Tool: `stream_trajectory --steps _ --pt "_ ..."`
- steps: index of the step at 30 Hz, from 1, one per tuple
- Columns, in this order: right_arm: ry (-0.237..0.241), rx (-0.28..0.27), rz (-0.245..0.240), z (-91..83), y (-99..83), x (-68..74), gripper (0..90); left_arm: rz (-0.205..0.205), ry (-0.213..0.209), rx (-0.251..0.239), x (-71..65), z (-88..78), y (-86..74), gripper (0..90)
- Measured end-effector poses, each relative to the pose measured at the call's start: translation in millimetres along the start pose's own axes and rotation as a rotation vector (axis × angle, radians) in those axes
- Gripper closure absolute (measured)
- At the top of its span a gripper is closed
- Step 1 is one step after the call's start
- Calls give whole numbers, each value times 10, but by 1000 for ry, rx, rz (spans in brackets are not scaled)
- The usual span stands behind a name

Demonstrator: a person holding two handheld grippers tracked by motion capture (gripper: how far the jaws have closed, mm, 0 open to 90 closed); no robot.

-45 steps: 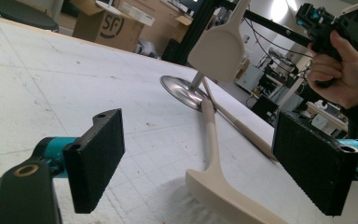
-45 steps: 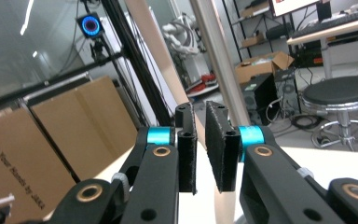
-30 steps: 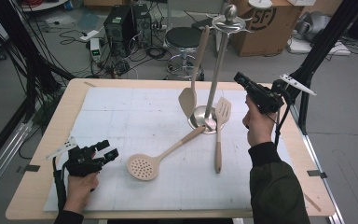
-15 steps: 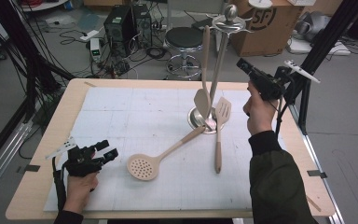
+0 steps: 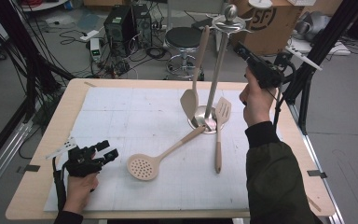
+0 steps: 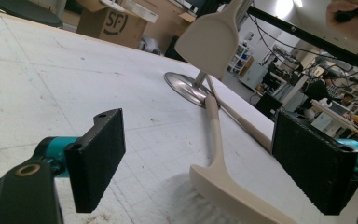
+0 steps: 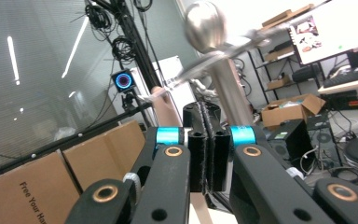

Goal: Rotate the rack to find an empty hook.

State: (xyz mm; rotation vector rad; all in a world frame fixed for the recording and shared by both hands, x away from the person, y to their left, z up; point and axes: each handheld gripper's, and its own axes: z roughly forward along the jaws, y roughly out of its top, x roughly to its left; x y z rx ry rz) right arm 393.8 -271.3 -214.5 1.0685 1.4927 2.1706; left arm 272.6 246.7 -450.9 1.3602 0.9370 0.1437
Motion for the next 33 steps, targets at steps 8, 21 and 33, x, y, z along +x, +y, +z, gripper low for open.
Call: stream_trajectory --steps 8,21,33 --pt "23 4 -1 114 53 142 899 -3 3 0 7 -9 2 184" --pt "9 2 24 211 8 196 899 -11 4 -8 16 -24 5 184" --pt "5 15 10 316 -14 262 899 -16 4 -12 22 -31 7 184"
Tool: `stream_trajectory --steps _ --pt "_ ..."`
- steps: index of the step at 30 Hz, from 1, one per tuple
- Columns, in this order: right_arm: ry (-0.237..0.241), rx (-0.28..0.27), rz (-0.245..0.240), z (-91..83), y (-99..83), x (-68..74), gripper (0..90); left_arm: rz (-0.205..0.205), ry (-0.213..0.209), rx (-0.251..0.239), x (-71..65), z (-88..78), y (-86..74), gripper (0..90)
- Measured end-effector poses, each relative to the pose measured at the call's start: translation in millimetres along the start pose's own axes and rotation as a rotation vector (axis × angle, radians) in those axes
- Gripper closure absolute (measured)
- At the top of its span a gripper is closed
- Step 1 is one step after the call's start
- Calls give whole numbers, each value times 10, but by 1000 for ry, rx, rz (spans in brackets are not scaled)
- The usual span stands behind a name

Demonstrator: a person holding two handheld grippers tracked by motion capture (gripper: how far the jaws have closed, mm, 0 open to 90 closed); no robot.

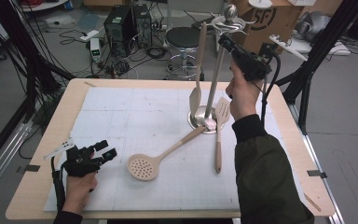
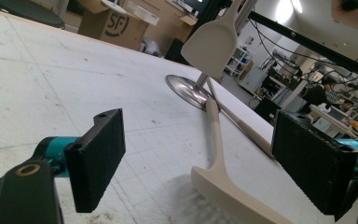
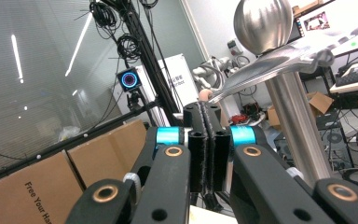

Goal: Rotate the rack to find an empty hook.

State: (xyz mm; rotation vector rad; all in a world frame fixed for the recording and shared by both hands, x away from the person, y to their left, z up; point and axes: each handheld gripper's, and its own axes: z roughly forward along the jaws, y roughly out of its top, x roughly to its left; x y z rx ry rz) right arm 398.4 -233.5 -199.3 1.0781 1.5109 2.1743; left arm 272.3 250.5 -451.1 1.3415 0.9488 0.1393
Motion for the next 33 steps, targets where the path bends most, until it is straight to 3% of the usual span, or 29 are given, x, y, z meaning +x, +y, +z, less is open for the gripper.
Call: stream_trajectory --steps 19,27,33 --pt "-56 1 -41 145 -4 73 898 -7 -1 -3 -1 -1 -4 184" --pt "-68 7 -73 18 -92 99 898 -3 0 -4 7 -14 -3 184" --pt "-114 64 -96 -161 -247 -16 894 -6 1 -5 4 -7 -9 184"
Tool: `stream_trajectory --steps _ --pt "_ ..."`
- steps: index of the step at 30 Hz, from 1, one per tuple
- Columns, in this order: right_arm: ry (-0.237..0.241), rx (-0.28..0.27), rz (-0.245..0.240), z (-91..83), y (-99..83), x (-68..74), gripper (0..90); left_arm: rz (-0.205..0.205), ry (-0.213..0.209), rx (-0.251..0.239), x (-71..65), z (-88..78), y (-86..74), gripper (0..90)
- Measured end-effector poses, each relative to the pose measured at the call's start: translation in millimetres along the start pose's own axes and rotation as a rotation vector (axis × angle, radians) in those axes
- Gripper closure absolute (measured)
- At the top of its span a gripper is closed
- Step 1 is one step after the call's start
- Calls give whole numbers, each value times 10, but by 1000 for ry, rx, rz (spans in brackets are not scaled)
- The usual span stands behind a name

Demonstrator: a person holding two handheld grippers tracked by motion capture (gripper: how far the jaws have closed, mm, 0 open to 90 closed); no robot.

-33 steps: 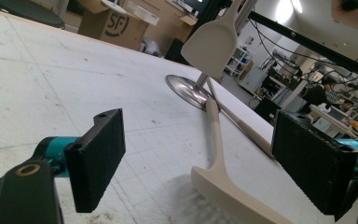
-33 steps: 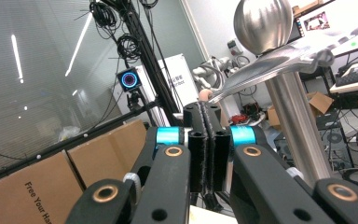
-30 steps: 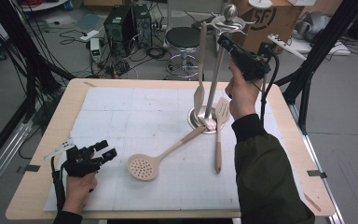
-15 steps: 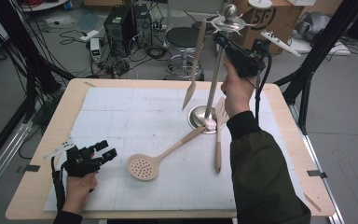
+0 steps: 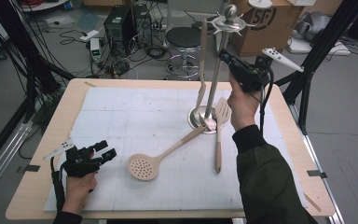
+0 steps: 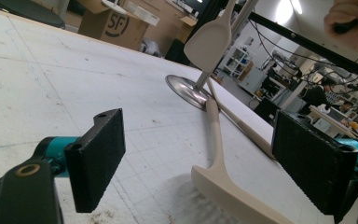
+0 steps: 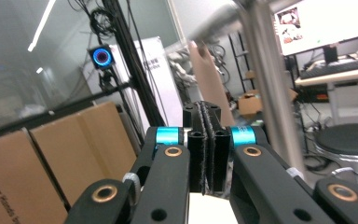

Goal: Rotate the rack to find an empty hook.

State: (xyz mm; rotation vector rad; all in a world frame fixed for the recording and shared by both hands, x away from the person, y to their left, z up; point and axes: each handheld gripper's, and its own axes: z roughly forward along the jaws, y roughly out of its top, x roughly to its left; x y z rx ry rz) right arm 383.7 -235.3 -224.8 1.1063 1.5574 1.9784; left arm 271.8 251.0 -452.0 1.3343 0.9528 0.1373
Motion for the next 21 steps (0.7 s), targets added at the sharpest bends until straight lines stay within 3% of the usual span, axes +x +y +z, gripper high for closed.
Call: stream_trajectory --steps 7,10,14,21 --pt "-28 72 -26 -192 -185 -121 862 4 2 7 0 2 -5 184" --pt "-46 89 -9 -256 -266 -189 670 4 1 6 -1 4 -4 184" --pt "-73 134 -15 -294 -370 -234 508 2 -1 4 -7 12 -9 184" --pt "-98 158 -14 -327 -463 -295 446 4 4 5 0 11 -11 184"
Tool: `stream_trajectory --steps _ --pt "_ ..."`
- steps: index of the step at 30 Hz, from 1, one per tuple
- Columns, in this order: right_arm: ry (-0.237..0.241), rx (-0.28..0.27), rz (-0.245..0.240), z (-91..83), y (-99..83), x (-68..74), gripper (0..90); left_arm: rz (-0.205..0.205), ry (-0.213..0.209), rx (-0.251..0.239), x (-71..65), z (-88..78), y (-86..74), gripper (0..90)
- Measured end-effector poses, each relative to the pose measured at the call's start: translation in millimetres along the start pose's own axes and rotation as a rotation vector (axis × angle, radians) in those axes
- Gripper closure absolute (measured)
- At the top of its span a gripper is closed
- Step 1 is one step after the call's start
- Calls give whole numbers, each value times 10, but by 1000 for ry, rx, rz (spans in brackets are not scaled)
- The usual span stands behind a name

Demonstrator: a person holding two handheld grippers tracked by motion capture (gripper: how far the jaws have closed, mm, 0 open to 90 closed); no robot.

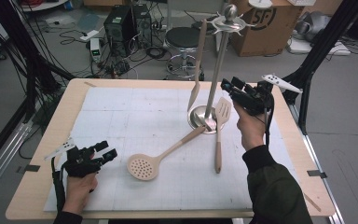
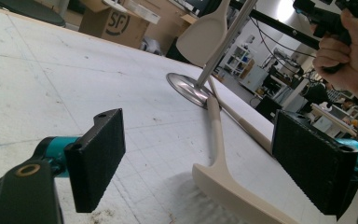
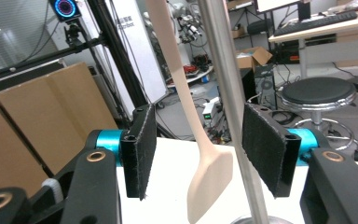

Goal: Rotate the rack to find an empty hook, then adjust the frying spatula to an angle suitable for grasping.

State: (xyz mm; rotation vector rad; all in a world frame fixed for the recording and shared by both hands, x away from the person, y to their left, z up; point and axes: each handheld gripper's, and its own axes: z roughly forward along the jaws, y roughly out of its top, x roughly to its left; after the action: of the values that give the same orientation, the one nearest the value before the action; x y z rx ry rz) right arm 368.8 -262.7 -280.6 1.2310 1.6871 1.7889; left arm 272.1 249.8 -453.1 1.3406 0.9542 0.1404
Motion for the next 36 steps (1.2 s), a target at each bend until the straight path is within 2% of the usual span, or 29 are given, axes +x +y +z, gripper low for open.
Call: stream_trajectory --steps 6,18,22,27,30,36 --pt "-22 76 31 28 -118 -117 432 4 2 -3 12 11 7 187" --pt "-53 199 106 120 -598 -413 459 3 6 0 10 14 -1 187" --pt "-37 241 126 157 -741 -476 556 3 9 5 14 23 -7 187" --pt "-36 292 147 225 -877 -532 633 5 11 7 17 26 -9 187" --pt "-39 313 148 253 -967 -555 727 10 13 4 16 18 -6 196" --pt "-48 381 158 343 -1116 -599 799 11 9 -8 13 12 -3 196"
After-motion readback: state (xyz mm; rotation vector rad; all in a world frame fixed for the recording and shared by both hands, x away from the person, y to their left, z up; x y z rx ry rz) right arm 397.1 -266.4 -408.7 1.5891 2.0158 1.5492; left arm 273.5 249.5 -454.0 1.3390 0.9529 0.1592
